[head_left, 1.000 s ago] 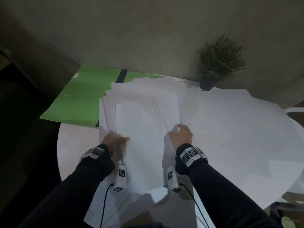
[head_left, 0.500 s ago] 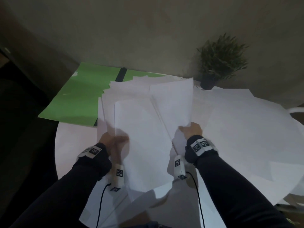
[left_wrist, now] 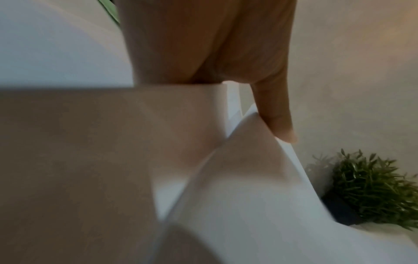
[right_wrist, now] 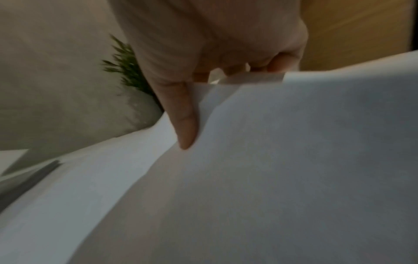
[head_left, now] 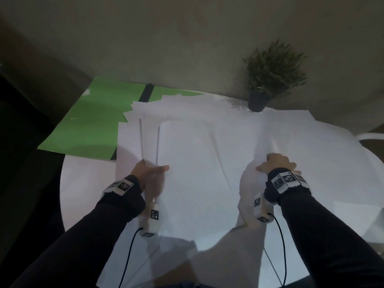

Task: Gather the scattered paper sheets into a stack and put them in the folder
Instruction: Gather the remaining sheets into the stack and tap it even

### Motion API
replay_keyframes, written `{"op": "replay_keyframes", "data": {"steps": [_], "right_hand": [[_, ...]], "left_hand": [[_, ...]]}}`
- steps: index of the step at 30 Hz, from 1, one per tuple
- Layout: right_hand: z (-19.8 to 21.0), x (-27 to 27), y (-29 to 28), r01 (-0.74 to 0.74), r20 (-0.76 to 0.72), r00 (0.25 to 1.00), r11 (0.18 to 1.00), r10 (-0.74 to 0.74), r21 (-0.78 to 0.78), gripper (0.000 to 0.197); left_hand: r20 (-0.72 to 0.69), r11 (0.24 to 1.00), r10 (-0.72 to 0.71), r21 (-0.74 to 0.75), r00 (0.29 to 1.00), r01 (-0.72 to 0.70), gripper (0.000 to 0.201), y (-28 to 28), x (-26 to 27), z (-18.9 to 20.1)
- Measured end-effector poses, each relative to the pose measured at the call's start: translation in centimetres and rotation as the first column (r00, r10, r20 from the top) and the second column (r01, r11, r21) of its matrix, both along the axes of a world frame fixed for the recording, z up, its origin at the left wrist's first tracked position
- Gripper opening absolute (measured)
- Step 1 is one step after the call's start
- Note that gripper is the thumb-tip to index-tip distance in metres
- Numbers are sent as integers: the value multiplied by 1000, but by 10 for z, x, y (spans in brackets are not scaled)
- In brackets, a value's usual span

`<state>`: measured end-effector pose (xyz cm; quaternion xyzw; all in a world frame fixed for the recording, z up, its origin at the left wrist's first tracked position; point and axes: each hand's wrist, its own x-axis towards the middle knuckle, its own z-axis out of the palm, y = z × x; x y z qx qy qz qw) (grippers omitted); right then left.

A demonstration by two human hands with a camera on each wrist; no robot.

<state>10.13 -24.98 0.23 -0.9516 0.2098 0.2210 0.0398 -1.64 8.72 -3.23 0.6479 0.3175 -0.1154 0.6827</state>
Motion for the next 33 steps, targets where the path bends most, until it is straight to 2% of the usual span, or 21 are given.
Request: {"op": "replay_keyframes", "data": {"steps": [1,3,6,8,9,11,12,14,17,19,20,21,22,24,25,26,27,28,30,32,33], "right_hand": [[10,-5,9,-44,58,997,999,44,7,17],[29,-11,27,-196,220,957,980,187,21,20],[69,-22,59,-441,483,798,895,360,62,29],[97,-31,79,-574,591,693,812,413,106,52],[113,-35,89,-623,649,653,764,391,167,65],[143,-42,103,-673,741,633,633,226,382,78],[157,-43,107,-680,765,636,545,104,491,76],[180,-41,110,-670,741,652,335,-159,662,54],[181,-27,102,-529,479,784,-23,-395,848,28],[154,-14,95,-336,260,884,-141,-388,931,27],[134,-9,91,-234,160,913,-160,-376,959,29],[114,-8,87,-142,77,920,-144,-384,979,29],[94,-7,83,-56,16,917,-88,-399,995,25],[60,-14,77,75,-16,935,155,-354,985,6],[48,-21,77,99,-12,964,315,-267,944,10],[34,-28,77,81,-1,985,464,-170,882,15],[25,-35,79,33,17,997,578,-80,816,14],[14,-41,81,-15,35,999,645,-18,764,10],[0,-46,88,-84,67,996,701,51,708,13],[-6,-46,95,-129,78,992,714,104,688,21],[-4,-46,99,-148,71,988,732,135,665,19]], "left_hand": [[-1,1000,-9,5,1000,9,35,1,-1,-1],[4,999,-17,34,1000,17,54,3,-2,-2],[74,1000,-29,0,997,29,96,7,-1,-16],[125,999,-9,-37,992,14,92,8,-2,-22],[136,999,-5,-43,991,11,84,2,-5,-8],[148,998,-6,-64,989,16,64,-2,-7,3],[156,995,10,-97,988,5,50,-4,-8,5],[171,994,26,-112,985,-7,34,-6,-6,3],[178,992,45,-126,983,-23,37,-6,-6,2],[148,994,35,-110,988,-19,53,-8,-4,6],[131,994,55,-103,990,-41,46,-12,-6,13],[154,993,74,-100,985,-59,40,-17,-10,19],[194,990,101,-112,976,-80,36,-15,-8,16],[263,988,36,-151,964,5,29,-9,-6,12],[352,983,-20,-165,936,83,24,0,-4,-2],[225,971,7,-234,974,47,20,8,2,-17],[71,992,31,-128,997,-22,16,11,6,-28],[0,993,106,-54,994,-106,25,15,11,-46],[-23,992,106,70,994,-104,34,13,14,-46],[-21,993,118,35,993,-117,20,14,14,-45],[-51,991,134,24,990,-133,32,12,12,-37]]}}
